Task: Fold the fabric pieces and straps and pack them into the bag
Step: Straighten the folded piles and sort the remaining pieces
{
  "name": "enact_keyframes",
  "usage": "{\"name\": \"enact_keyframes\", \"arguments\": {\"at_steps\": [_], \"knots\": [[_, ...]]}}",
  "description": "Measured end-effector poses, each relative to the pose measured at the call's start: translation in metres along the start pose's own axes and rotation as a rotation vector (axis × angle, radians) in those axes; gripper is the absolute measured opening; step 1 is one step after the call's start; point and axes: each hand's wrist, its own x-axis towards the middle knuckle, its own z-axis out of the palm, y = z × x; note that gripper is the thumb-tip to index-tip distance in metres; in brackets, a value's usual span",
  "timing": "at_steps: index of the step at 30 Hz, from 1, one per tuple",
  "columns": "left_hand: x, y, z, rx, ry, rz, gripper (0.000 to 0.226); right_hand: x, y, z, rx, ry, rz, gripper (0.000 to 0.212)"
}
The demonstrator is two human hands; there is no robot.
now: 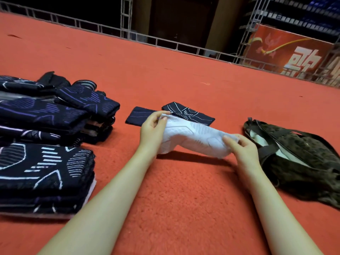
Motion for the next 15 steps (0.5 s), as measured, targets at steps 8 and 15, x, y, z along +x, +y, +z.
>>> {"name": "enact_keyframes", "arguments": {"at_steps": [8, 15], "knots": [[0.002, -0.010, -0.009, 0.239, 0.150, -0.256, 0.030, 0.000, 0.007, 0.009, 0.006, -0.199, 0.263, 0.031], [-0.004, -0.013, -0.007, 0.646, -0.043, -0.151, 0.049, 0.007, 0.021, 0.012, -0.248, -0.017, 0.190, 0.047]]}}
